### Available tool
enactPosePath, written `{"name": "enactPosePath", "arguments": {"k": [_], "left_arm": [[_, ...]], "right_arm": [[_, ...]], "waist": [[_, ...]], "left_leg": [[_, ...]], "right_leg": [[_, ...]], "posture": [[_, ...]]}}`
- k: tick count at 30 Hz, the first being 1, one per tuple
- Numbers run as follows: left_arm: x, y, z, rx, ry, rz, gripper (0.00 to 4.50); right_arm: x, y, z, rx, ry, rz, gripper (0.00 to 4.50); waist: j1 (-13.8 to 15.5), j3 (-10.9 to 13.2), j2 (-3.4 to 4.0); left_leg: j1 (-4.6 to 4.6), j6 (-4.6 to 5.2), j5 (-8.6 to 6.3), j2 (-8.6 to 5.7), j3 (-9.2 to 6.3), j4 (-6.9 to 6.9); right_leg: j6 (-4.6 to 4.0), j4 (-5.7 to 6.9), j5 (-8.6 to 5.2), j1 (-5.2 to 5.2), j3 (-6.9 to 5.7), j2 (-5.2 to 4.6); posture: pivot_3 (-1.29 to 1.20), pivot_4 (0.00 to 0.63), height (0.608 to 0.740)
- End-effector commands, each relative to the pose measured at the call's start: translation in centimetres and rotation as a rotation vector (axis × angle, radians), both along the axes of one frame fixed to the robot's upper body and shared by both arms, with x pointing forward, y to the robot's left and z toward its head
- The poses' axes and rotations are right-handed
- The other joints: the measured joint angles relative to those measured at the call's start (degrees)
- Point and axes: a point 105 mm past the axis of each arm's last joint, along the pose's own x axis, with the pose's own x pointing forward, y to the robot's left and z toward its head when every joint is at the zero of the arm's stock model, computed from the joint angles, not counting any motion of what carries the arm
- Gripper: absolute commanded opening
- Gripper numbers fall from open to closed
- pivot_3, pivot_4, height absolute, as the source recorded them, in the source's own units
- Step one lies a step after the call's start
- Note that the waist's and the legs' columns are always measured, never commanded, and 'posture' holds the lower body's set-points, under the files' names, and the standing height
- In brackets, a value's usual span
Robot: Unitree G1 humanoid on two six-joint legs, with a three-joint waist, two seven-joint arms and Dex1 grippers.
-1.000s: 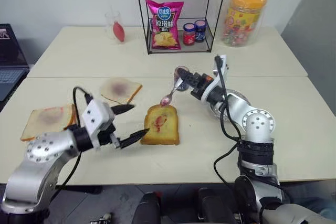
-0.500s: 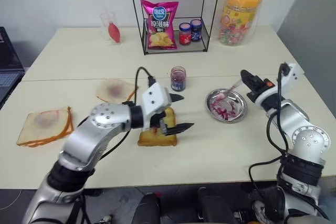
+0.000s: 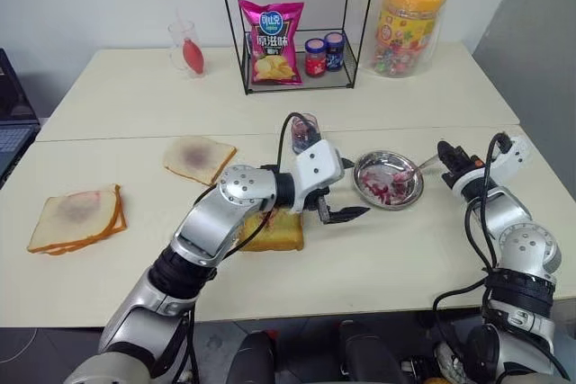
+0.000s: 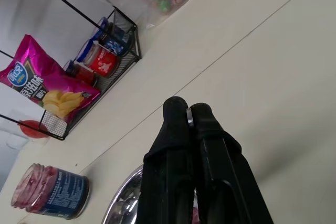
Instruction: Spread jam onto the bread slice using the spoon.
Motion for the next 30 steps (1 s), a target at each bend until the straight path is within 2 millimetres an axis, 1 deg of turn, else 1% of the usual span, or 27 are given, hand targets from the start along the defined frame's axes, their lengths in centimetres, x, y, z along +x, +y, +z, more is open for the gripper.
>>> {"name": "enactPosePath", "arguments": {"k": [1, 2, 4, 6, 7, 8, 9, 10, 13, 14, 15, 19, 20, 25, 28, 30], "left_arm": [[-0.2, -0.7, 1.1, -0.013, -0.063, -0.022, 4.5], [-0.2, -0.8, 1.2, -0.015, -0.064, -0.022, 4.5], [-0.1, -0.8, 1.2, -0.016, -0.064, -0.021, 4.5], [0.0, -0.7, 1.2, -0.014, -0.07, -0.019, 4.5], [0.0, -0.6, 1.2, -0.013, -0.072, -0.018, 4.5], [0.0, -0.6, 1.2, -0.013, -0.074, -0.017, 4.5], [0.1, -0.6, 1.2, -0.013, -0.075, -0.016, 4.5], [0.2, -0.6, 1.3, -0.015, -0.076, -0.015, 4.5], [0.3, -0.6, 1.4, -0.018, -0.081, -0.013, 4.5], [0.3, -0.6, 1.4, -0.021, -0.084, -0.012, 4.5], [0.3, -0.7, 1.5, -0.023, -0.087, -0.012, 4.5], [0.4, -0.8, 1.4, -0.025, -0.092, -0.012, 4.5], [0.4, -0.8, 1.4, -0.024, -0.095, -0.012, 4.5], [0.5, -0.8, 1.5, -0.029, -0.1, -0.011, 4.5], [0.5, -0.8, 1.6, -0.033, -0.103, -0.009, 4.5], [0.6, -0.9, 1.7, -0.038, -0.106, -0.004, 4.5]], "right_arm": [[0.1, -0.7, 0.6, -0.044, -0.04, -0.011, 0.47], [0.1, -0.5, 0.6, -0.055, -0.043, -0.002, 0.49], [0.0, -0.4, 0.5, -0.099, -0.048, 0.006, 1.05], [-0.1, -0.2, 0.6, -0.154, -0.061, 0.013, 1.29], [-0.2, -0.1, 0.6, -0.183, -0.065, 0.017, 1.67], [-0.3, 0.0, 0.6, -0.204, -0.069, 0.02, 1.87], [-0.4, 0.0, 0.5, -0.227, -0.069, 0.018, 1.94], [-0.5, 0.1, 0.4, -0.254, -0.069, 0.018, 2.25], [-0.7, 0.3, 0.2, -0.295, -0.071, 0.026, 2.99], [-0.8, 0.3, 0.2, -0.315, -0.076, 0.024, 3.16], [-0.9, 0.2, 0.2, -0.337, -0.077, 0.013, 3.48], [-1.0, -0.2, -0.1, -0.383, -0.078, -0.021, 4.39], [-1.0, -0.3, -0.2, -0.396, -0.077, -0.027, 4.46], [-1.5, 0.4, -0.5, -0.516, -0.101, 0.025, 4.46], [-1.6, 0.8, -0.5, -0.533, -0.112, 0.05, 4.46], [-1.5, 0.6, -0.1, -0.529, -0.131, 0.03, 4.46]], "waist": [[0.0, 0.0, 0.0], [0.0, 0.0, 0.0], [0.0, 0.0, 0.0], [0.0, 0.0, 0.0], [0.0, 0.0, 0.0], [0.0, 0.0, 0.0], [0.0, 0.0, 0.0], [0.0, 0.0, 0.0], [0.0, 0.0, 0.0], [0.0, 0.0, 0.0], [0.0, 0.0, 0.0], [0.1, 0.0, 0.0], [0.1, 0.0, 0.0], [0.0, 0.0, 0.0], [0.0, 0.0, 0.0], [0.0, 0.0, 0.0]], "left_leg": [[0.02, 0.0, 0.0, 0.0, 0.06, 0.0], [0.04, 0.0, 0.0, 0.0, 0.09, 0.0], [0.04, 0.0, 0.0, -0.01, 0.09, 0.01], [0.04, 0.0, 0.0, -0.02, 0.1, 0.02], [0.05, 0.0, 0.0, -0.02, 0.11, 0.02], [0.04, 0.0, 0.0, -0.02, 0.11, 0.02], [0.05, 0.0, 0.0, -0.02, 0.11, 0.02], [0.05, 0.0, 0.0, -0.02, 0.12, 0.02], [0.05, 0.0, 0.0, -0.02, 0.13, 0.03], [0.05, 0.0, 0.0, -0.02, 0.12, 0.03], [0.05, 0.0, 0.0, -0.02, 0.13, 0.03], [0.05, -0.01, 0.0, -0.04, 0.14, 0.06], [0.05, -0.01, 0.0, -0.04, 0.15, 0.06], [0.05, -0.01, 0.0, -0.04, 0.15, 0.06], [0.07, -0.01, 0.0, -0.03, 0.17, 0.06], [0.09, -0.01, 0.0, -0.04, 0.17, 0.07]], "right_leg": [[0.02, 0.0, 0.01, -0.01, 0.08, 0.0], [0.03, 0.01, 0.02, -0.01, 0.11, 0.0], [0.07, 0.01, 0.04, -0.01, 0.11, 0.0], [0.08, 0.01, 0.05, -0.01, 0.13, 0.0], [0.09, 0.01, 0.05, -0.01, 0.15, 0.0], [0.09, 0.01, 0.05, -0.01, 0.15, 0.0], [0.09, 0.01, 0.05, -0.01, 0.15, 0.0], [0.09, 0.01, 0.05, -0.01, 0.15, 0.0], [0.11, 0.01, 0.06, -0.01, 0.17, 0.0], [0.11, 0.01, 0.06, -0.01, 0.16, 0.0], [0.11, 0.01, 0.07, -0.01, 0.17, 0.0], [0.16, 0.01, 0.09, -0.01, 0.21, 0.0], [0.16, 0.01, 0.09, 0.0, 0.22, 0.0], [0.17, 0.0, 0.1, -0.01, 0.22, 0.0], [0.17, 0.01, 0.1, -0.01, 0.24, 0.0], [0.2, 0.02, 0.12, 0.0, 0.25, 0.0]], "posture": [[0.0, 0.15, 0.74], [0.0, 0.15, 0.74], [0.0, 0.15, 0.74], [0.0, 0.15, 0.74], [0.0, 0.15, 0.74], [0.0, 0.15, 0.74], [0.0, 0.15, 0.74], [0.0, 0.15, 0.74], [0.0, 0.15, 0.74], [0.0, 0.15, 0.74], [0.0, 0.15, 0.74], [0.0, 0.15, 0.74], [0.0, 0.15, 0.74], [0.0, 0.15, 0.74], [0.0, 0.15, 0.74], [0.0, 0.15, 0.74]]}}
